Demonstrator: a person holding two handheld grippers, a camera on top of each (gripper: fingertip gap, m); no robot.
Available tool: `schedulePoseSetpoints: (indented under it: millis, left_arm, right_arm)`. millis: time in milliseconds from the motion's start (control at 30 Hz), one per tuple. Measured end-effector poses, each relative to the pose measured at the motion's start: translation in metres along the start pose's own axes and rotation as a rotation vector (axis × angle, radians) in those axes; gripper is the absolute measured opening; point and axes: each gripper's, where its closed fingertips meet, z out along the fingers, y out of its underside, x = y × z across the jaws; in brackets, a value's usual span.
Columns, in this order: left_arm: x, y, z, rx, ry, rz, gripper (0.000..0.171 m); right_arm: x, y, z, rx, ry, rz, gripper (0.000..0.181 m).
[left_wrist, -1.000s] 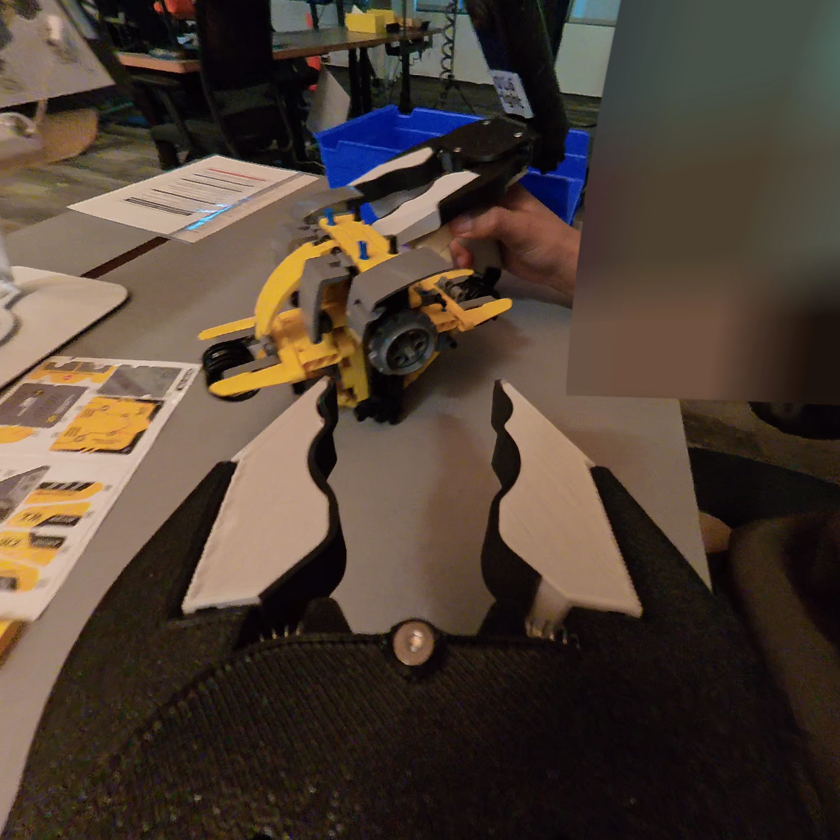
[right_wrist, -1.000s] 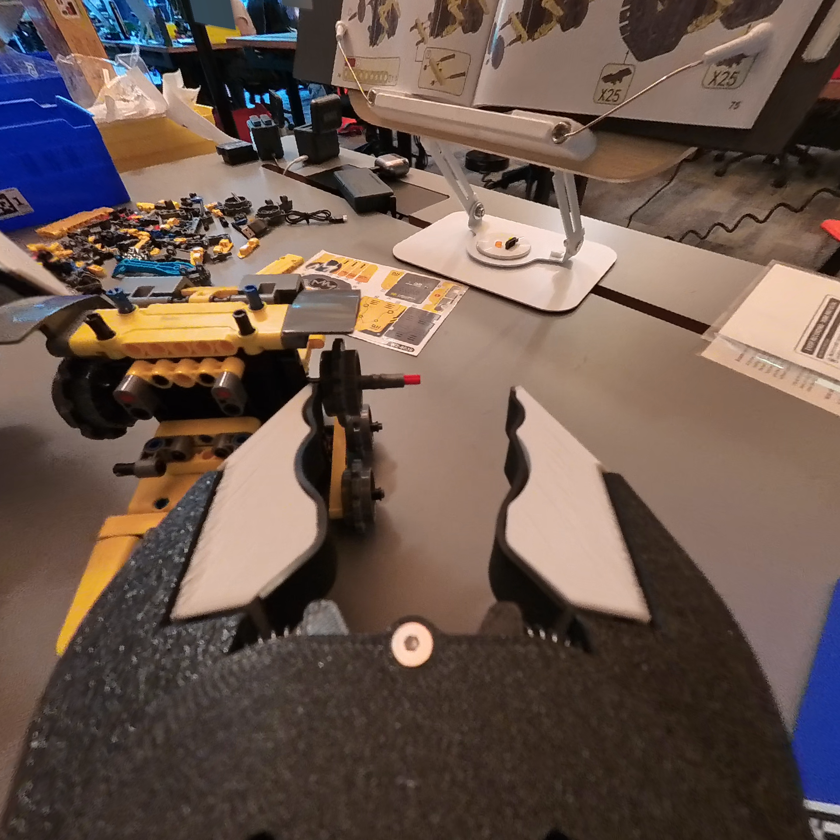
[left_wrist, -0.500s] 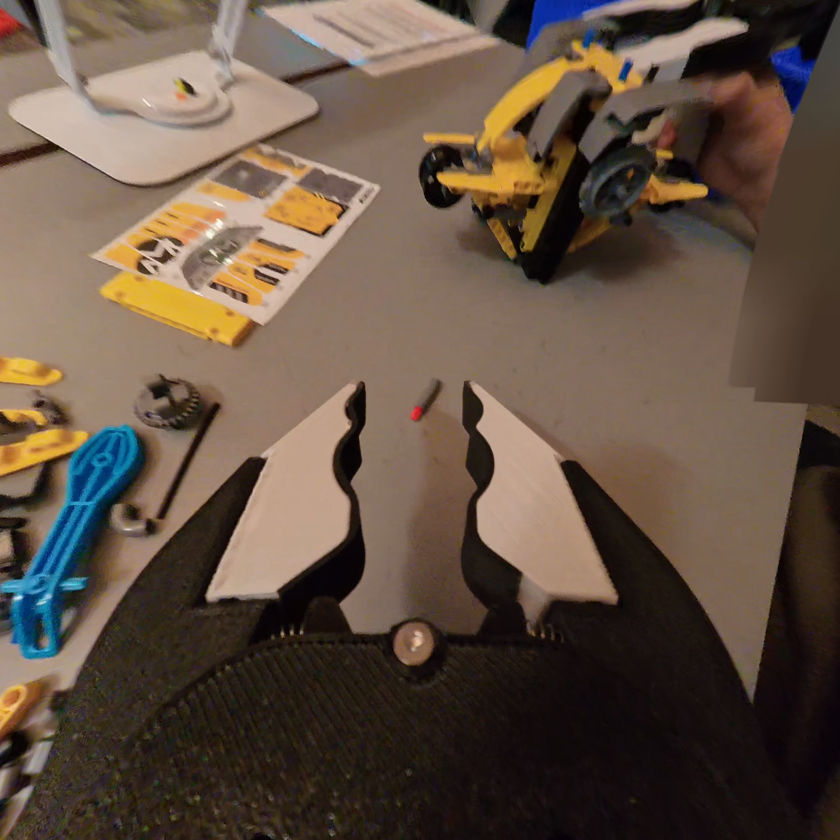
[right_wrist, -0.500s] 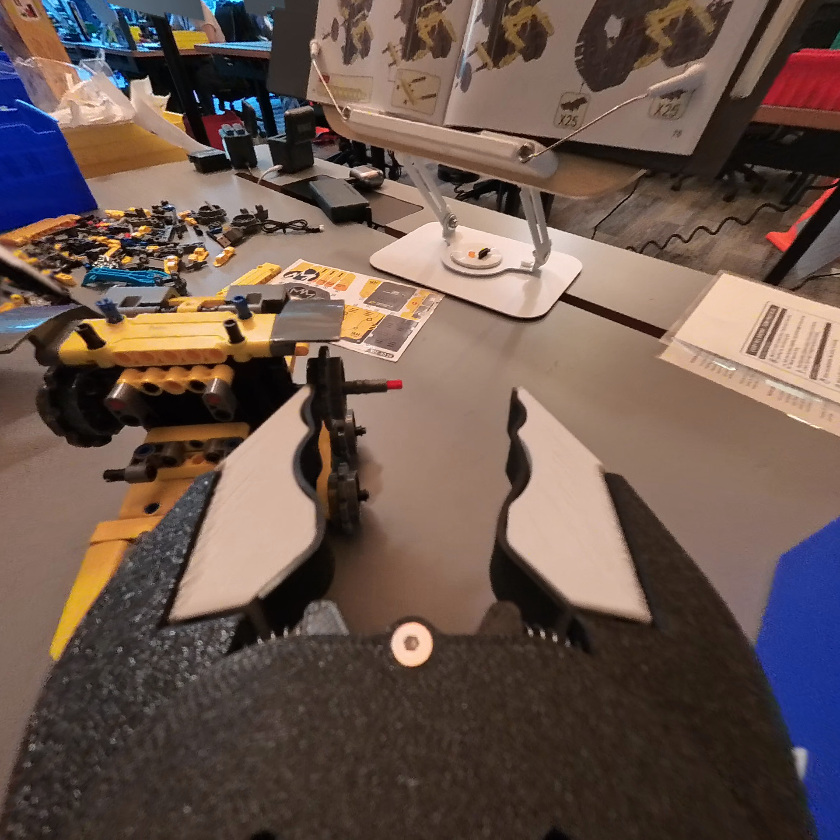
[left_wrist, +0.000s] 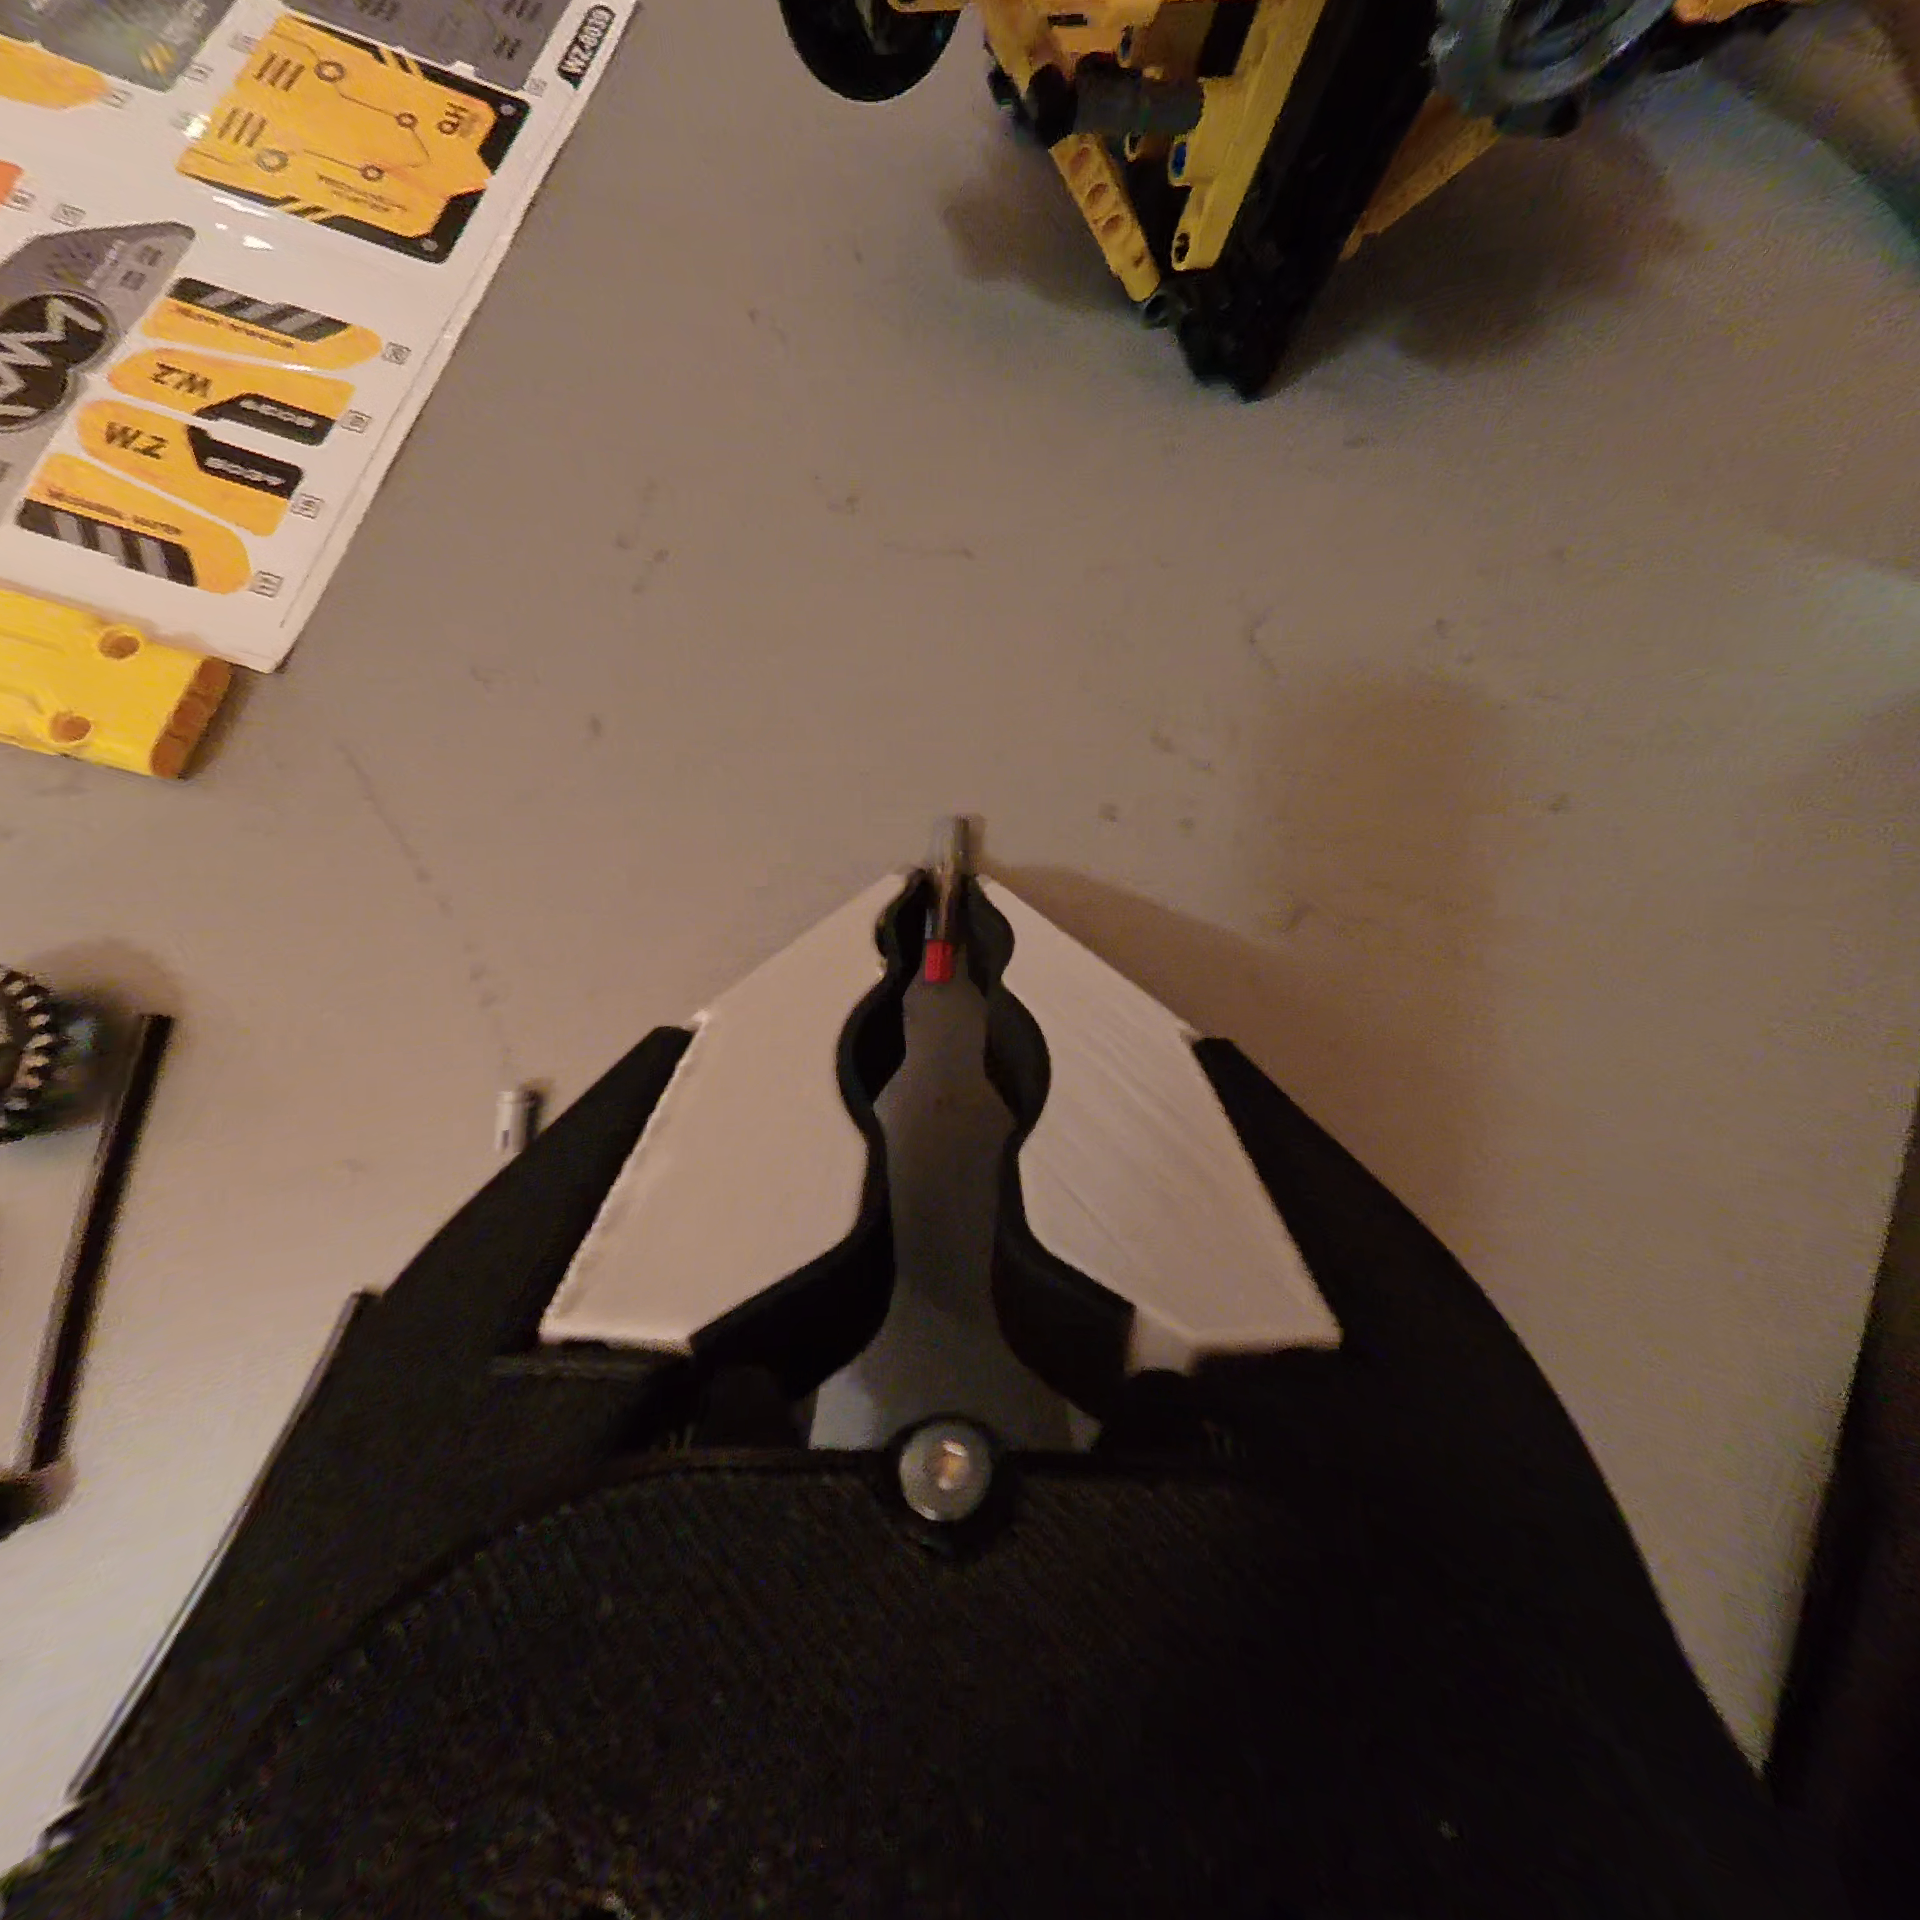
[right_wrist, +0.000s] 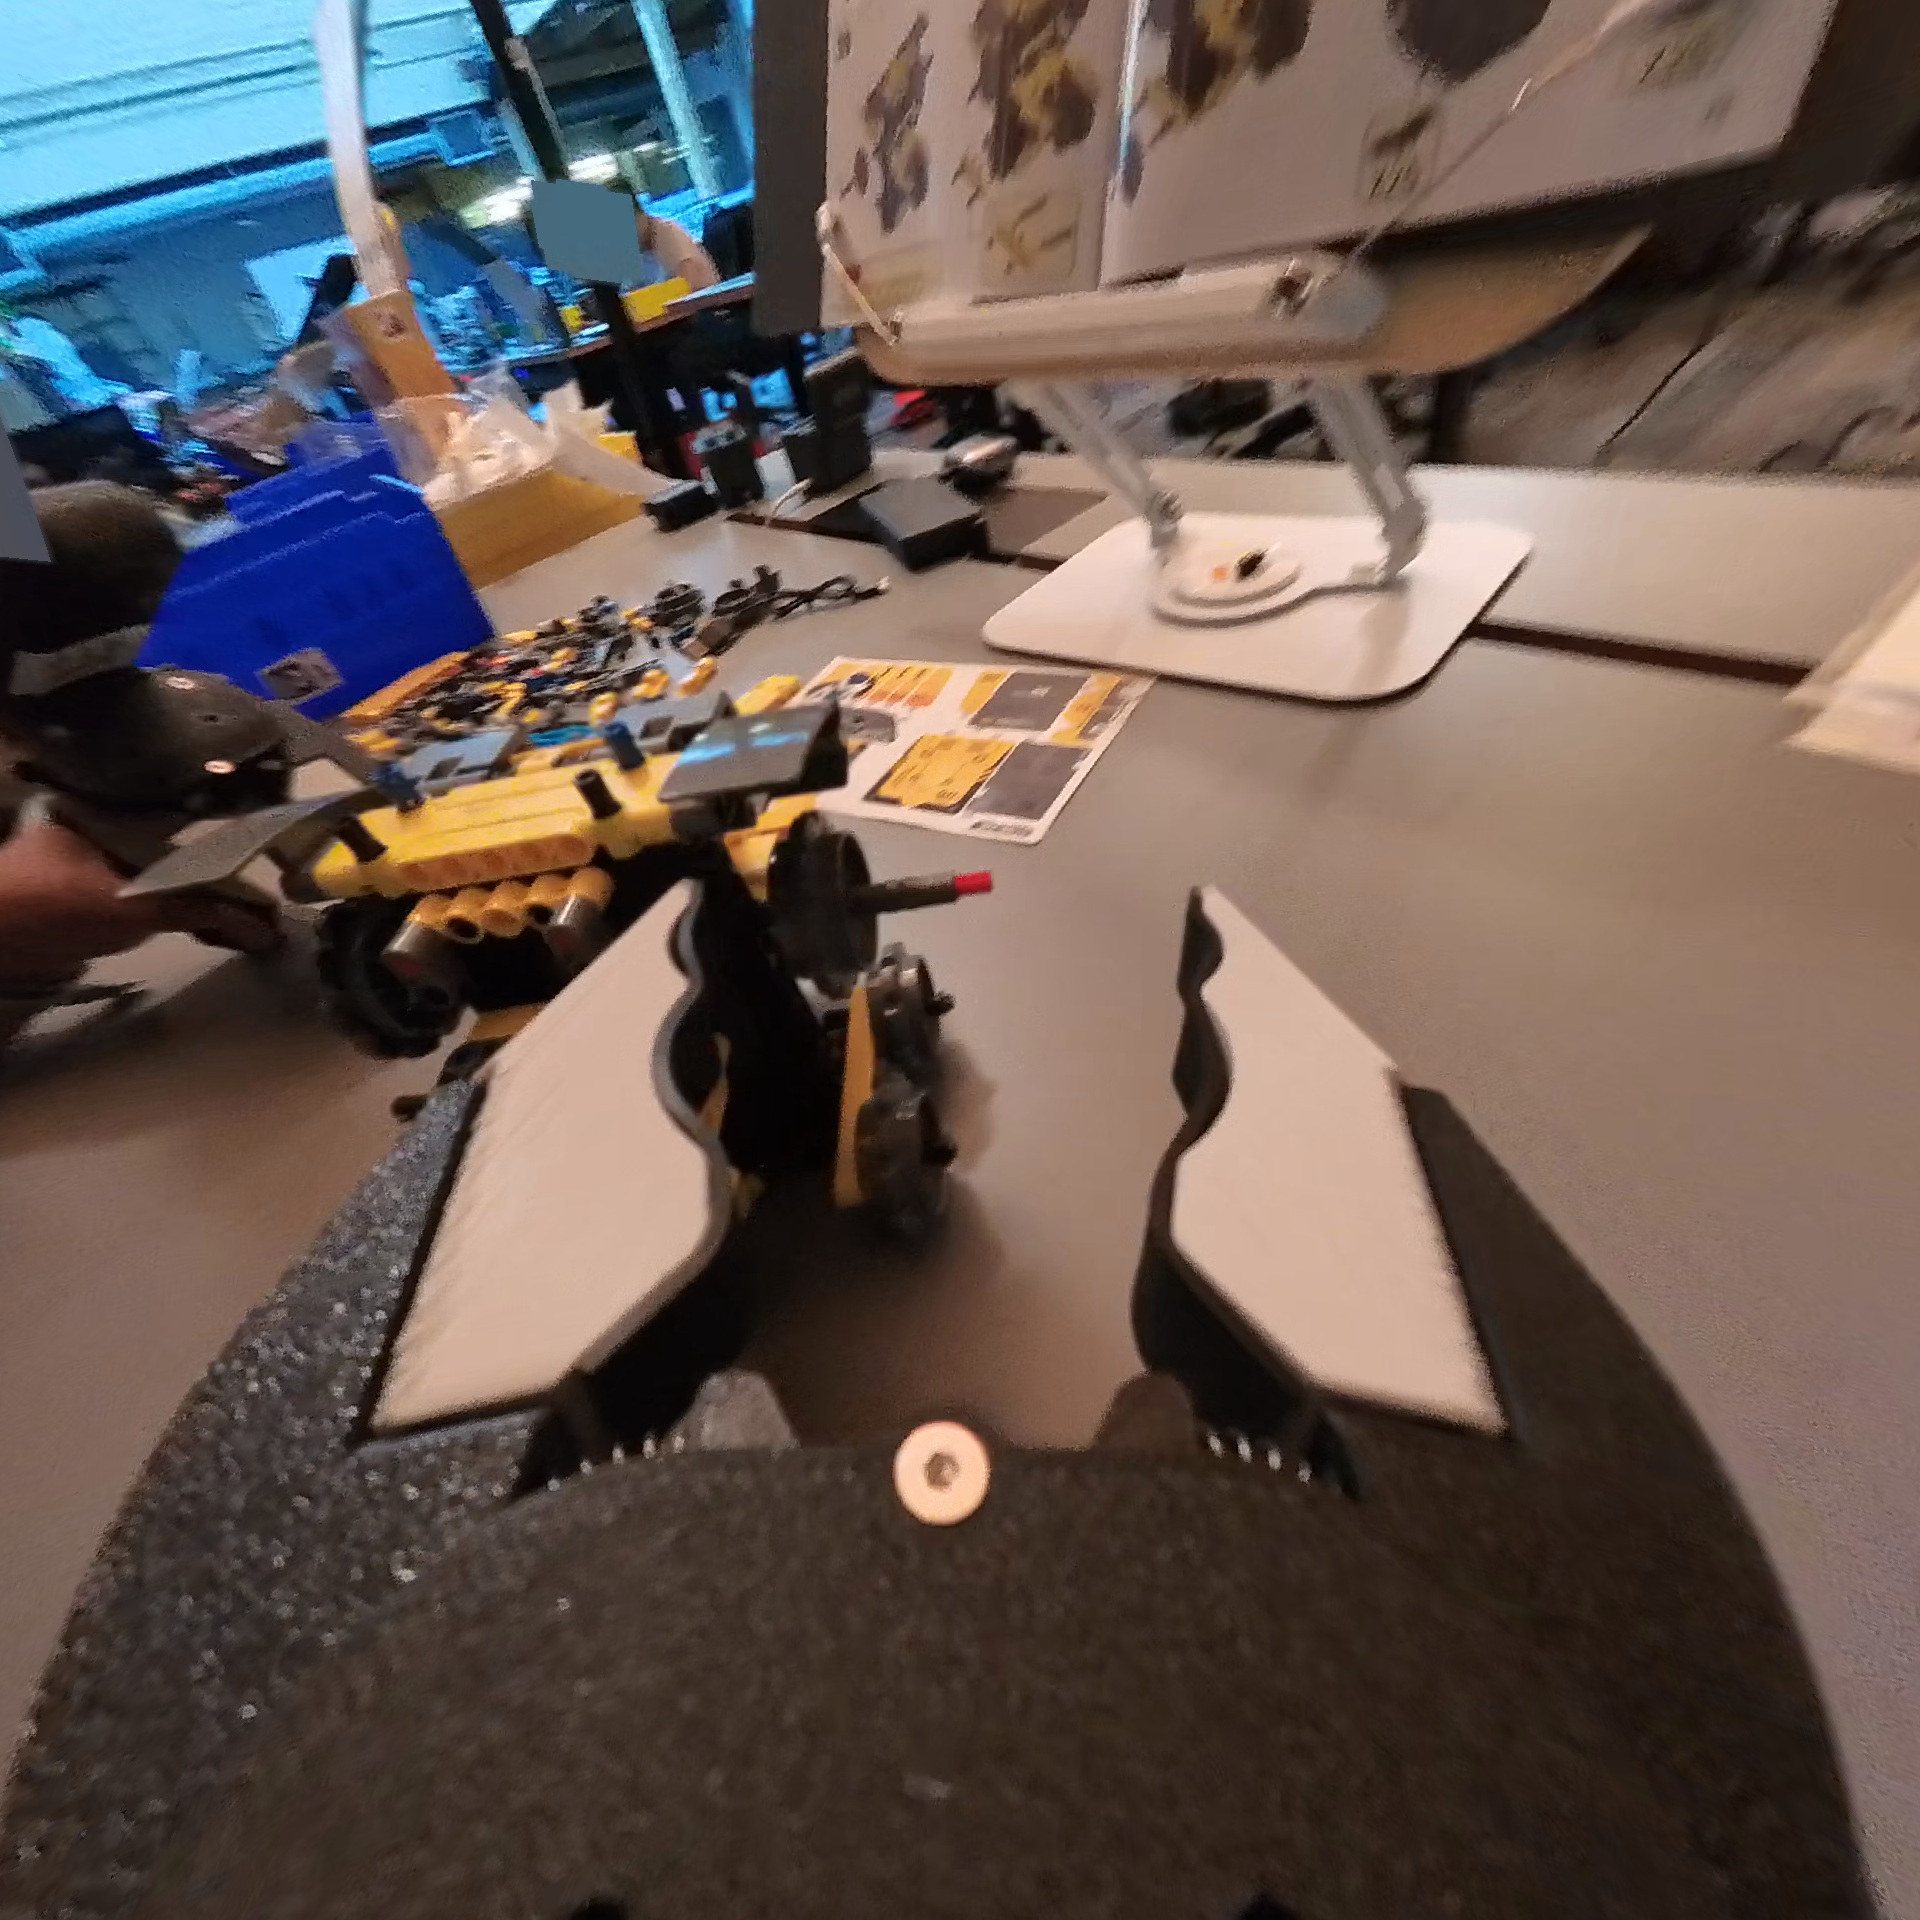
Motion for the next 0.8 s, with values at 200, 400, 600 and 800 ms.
schedulePoseSetpoints:
  millis: [200, 400, 600, 800]
  left_arm:
    - [0.031, -0.040, -0.019, 0.242, 0.137, 0.063, 0.004]
    - [0.050, -0.068, -0.021, 0.325, 0.192, 0.109, 0.004]
    - [0.071, -0.066, 0.002, 0.277, 0.211, 0.151, 0.005]
    - [0.081, -0.081, 0.000, 0.313, 0.217, 0.160, 0.005]
  right_arm:
    - [-0.019, 0.011, 0.007, -0.036, -0.184, 0.169, 0.091]
    - [-0.043, 0.012, 0.004, -0.073, -0.313, 0.182, 0.062]
    - [-0.054, 0.018, -0.004, -0.168, -0.326, 0.176, 0.061]
    - [-0.059, 0.020, -0.011, -0.213, -0.302, 0.093, 0.064]
